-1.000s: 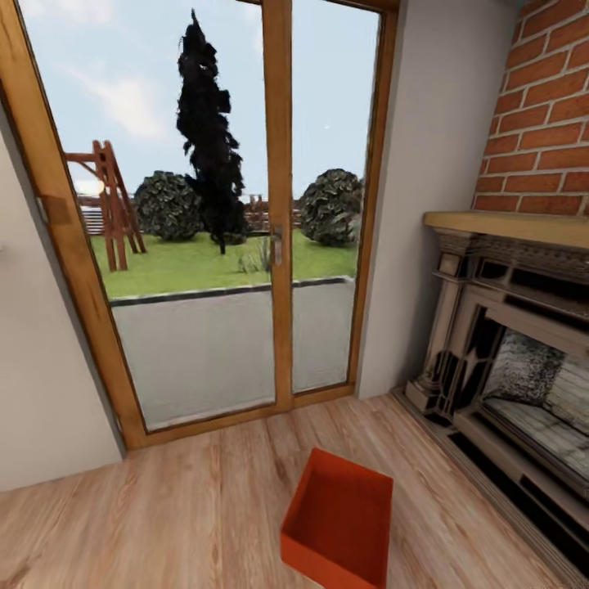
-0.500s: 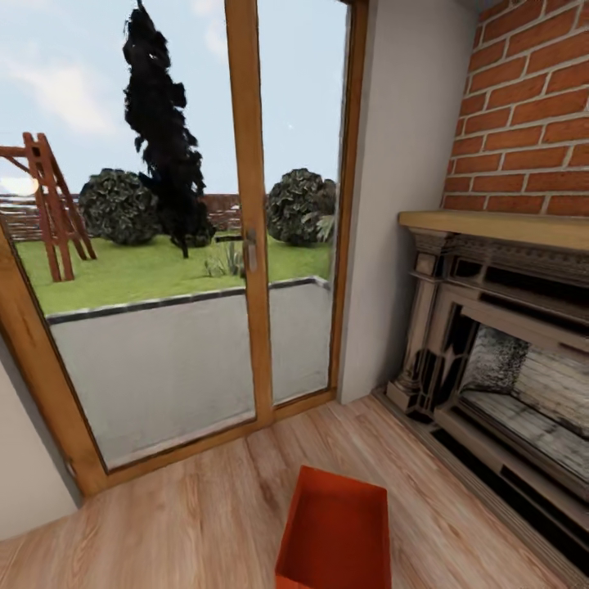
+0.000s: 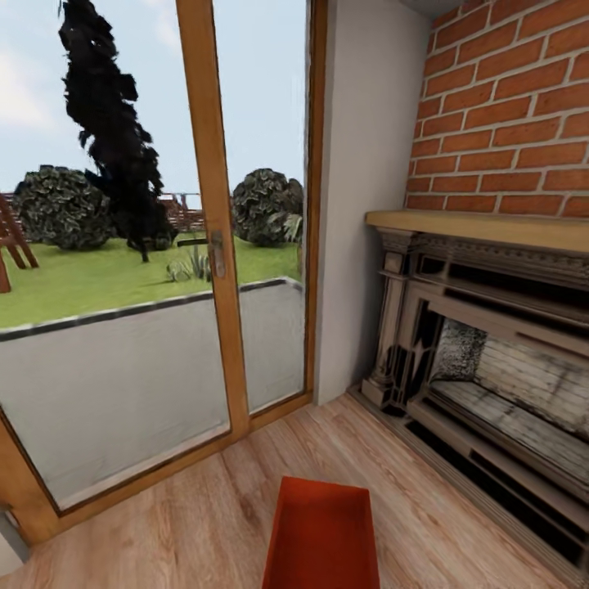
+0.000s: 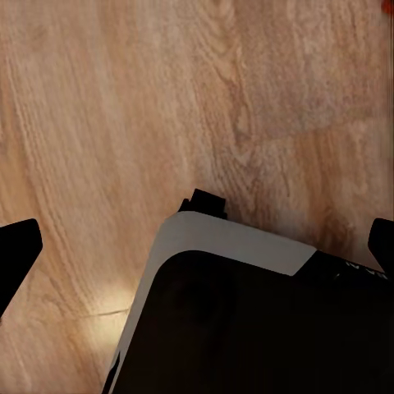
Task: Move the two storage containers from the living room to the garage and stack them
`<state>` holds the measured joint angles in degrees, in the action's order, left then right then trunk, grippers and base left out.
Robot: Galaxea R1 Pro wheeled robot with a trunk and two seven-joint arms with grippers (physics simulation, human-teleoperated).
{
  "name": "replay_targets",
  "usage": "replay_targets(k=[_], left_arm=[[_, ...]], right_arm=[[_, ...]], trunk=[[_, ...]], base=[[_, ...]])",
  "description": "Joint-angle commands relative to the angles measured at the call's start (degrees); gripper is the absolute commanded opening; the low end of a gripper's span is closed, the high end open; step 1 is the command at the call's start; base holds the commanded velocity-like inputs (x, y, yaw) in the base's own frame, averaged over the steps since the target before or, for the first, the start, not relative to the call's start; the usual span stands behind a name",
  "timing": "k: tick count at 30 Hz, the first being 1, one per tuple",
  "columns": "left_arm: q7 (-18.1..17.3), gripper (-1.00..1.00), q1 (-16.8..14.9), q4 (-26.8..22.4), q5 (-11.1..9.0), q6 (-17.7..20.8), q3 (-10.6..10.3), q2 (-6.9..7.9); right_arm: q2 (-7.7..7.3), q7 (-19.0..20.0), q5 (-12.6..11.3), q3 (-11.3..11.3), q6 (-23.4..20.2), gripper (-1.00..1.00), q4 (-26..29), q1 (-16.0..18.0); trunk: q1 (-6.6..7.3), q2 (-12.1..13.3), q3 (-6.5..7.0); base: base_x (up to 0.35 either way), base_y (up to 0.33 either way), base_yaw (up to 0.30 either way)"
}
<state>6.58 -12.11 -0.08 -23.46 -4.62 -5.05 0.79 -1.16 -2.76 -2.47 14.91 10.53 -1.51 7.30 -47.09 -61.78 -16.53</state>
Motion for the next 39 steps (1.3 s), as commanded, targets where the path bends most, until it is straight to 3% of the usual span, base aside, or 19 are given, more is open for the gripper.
replay_targets(k=[1,13,39], left_arm=[[0.14,1.00,-0.02,-0.01,-0.45,-0.13,-0.49,0.00],[0.18,1.00,-0.02,-0.01,-0.45,-0.13,-0.49,0.00],[0.25,1.00,-0.02,-0.01,-0.45,-0.13,-0.49,0.05]], right_arm=[[0.02,-0.14,-0.25,0.47,0.28,1.00,-0.16,0.08],[0.02,-0.14,-0.25,0.47,0.28,1.00,-0.16,0.08],[-0.07,-0.07,-0.17,0.47,0.28,1.00,-0.16,0.08]], trunk=[[0.00,-0.04,-0.07],[0.00,-0.04,-0.07],[0.00,-0.04,-0.07]], base=[[0.003,0.002,-0.276],[0.001,0.000,-0.227],[0.000,-0.038,-0.008]])
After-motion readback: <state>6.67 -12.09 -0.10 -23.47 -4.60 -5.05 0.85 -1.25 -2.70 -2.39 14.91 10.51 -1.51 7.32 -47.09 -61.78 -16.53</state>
